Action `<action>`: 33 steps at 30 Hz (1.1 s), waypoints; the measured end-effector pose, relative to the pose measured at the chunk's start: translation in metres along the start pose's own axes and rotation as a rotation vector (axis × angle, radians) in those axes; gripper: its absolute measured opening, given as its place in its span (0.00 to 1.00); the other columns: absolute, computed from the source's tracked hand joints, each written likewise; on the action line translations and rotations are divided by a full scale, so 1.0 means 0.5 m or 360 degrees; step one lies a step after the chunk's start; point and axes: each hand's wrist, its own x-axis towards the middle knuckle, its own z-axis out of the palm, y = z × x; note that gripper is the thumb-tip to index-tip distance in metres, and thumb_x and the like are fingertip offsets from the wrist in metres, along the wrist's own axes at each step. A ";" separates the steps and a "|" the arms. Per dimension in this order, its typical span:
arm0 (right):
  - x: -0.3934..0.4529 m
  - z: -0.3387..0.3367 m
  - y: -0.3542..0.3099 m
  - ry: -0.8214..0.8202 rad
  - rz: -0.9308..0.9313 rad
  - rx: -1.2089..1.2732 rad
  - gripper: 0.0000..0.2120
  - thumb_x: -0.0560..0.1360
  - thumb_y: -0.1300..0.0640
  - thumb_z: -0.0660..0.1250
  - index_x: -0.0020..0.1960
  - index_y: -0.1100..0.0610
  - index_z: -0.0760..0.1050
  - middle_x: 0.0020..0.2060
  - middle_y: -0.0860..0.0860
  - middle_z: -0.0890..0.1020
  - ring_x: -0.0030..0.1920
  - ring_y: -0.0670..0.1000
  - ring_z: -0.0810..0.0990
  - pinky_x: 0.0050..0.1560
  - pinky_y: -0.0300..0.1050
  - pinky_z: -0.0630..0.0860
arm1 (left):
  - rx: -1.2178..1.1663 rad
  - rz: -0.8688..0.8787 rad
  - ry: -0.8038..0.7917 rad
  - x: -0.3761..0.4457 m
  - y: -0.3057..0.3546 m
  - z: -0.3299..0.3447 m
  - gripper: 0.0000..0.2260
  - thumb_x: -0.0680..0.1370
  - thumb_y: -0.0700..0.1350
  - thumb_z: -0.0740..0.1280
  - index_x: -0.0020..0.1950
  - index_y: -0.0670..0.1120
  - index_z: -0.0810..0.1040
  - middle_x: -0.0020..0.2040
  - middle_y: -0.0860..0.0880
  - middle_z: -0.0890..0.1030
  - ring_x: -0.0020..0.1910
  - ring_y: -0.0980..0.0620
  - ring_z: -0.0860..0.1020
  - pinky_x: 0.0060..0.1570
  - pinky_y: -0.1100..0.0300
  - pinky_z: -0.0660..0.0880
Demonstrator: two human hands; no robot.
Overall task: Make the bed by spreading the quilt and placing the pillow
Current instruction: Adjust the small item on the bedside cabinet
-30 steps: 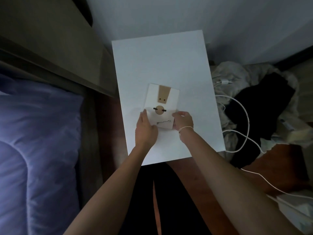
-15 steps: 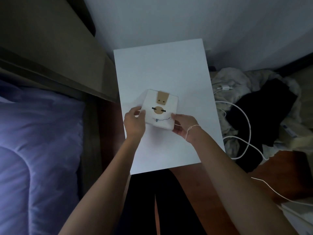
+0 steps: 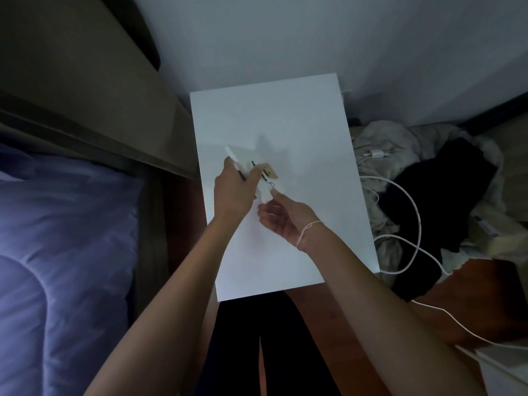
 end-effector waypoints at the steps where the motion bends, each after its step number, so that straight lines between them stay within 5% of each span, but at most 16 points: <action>1: 0.000 -0.002 -0.001 -0.0037 0.0008 -0.0016 0.12 0.75 0.53 0.69 0.44 0.63 0.76 0.36 0.58 0.83 0.34 0.53 0.83 0.41 0.46 0.83 | 0.0049 0.0038 -0.0059 0.008 0.007 -0.004 0.22 0.73 0.56 0.69 0.59 0.45 0.69 0.49 0.47 0.82 0.44 0.47 0.82 0.43 0.47 0.81; 6: 0.010 -0.025 -0.026 0.0082 0.0029 -0.0565 0.15 0.78 0.48 0.64 0.46 0.60 0.78 0.41 0.56 0.85 0.40 0.56 0.83 0.46 0.48 0.80 | 0.0331 0.0206 -0.0226 0.041 0.028 -0.018 0.24 0.74 0.51 0.69 0.65 0.45 0.66 0.57 0.44 0.81 0.53 0.43 0.80 0.49 0.47 0.80; 9: 0.043 -0.058 -0.052 0.0466 -0.0381 -0.1012 0.07 0.77 0.56 0.64 0.43 0.57 0.77 0.37 0.54 0.83 0.37 0.54 0.80 0.38 0.42 0.75 | 0.0399 0.0291 -0.0284 0.051 0.044 -0.030 0.24 0.74 0.49 0.69 0.67 0.46 0.67 0.49 0.44 0.83 0.50 0.44 0.80 0.49 0.49 0.78; 12: 0.079 -0.099 -0.073 0.0687 -0.0878 -0.1688 0.06 0.75 0.57 0.65 0.51 0.54 0.77 0.46 0.52 0.83 0.45 0.53 0.81 0.47 0.44 0.77 | 0.0448 0.0372 -0.0348 0.059 0.057 -0.043 0.22 0.75 0.48 0.69 0.66 0.45 0.68 0.39 0.47 0.80 0.43 0.45 0.78 0.41 0.55 0.74; 16: 0.109 -0.098 -0.094 0.0432 -0.1096 -0.2336 0.26 0.77 0.56 0.63 0.73 0.54 0.62 0.69 0.53 0.70 0.65 0.55 0.73 0.67 0.50 0.69 | 0.0586 0.0447 -0.0390 0.068 0.061 -0.051 0.21 0.76 0.48 0.68 0.66 0.44 0.68 0.33 0.52 0.76 0.37 0.50 0.75 0.32 0.61 0.67; 19: 0.128 -0.061 -0.097 0.0265 -0.1130 -0.2593 0.32 0.77 0.56 0.62 0.77 0.55 0.52 0.75 0.52 0.62 0.68 0.59 0.69 0.67 0.56 0.69 | 0.0604 0.0478 -0.0446 0.069 0.059 -0.048 0.20 0.77 0.48 0.67 0.65 0.44 0.67 0.42 0.48 0.82 0.41 0.48 0.79 0.38 0.56 0.75; 22: 0.141 -0.028 -0.086 0.0335 -0.1232 -0.2965 0.31 0.77 0.55 0.59 0.76 0.60 0.52 0.72 0.55 0.67 0.59 0.62 0.75 0.55 0.55 0.73 | 0.0678 0.0515 -0.0467 0.066 0.062 -0.040 0.20 0.78 0.48 0.64 0.66 0.44 0.64 0.56 0.41 0.80 0.50 0.42 0.80 0.47 0.47 0.79; 27: 0.152 -0.007 -0.091 0.0578 -0.1641 -0.3138 0.14 0.76 0.55 0.57 0.56 0.61 0.73 0.48 0.58 0.82 0.49 0.61 0.79 0.47 0.50 0.70 | 0.0826 0.0569 -0.0437 0.061 0.076 -0.031 0.21 0.78 0.47 0.62 0.68 0.41 0.60 0.56 0.37 0.78 0.49 0.38 0.79 0.46 0.45 0.78; 33: 0.159 -0.023 -0.131 0.0399 -0.1420 -0.3372 0.21 0.70 0.44 0.62 0.57 0.56 0.68 0.50 0.55 0.80 0.49 0.59 0.79 0.46 0.51 0.68 | 0.1088 0.0599 -0.0404 0.051 0.089 -0.009 0.32 0.80 0.48 0.61 0.77 0.43 0.45 0.60 0.37 0.77 0.51 0.40 0.78 0.46 0.52 0.74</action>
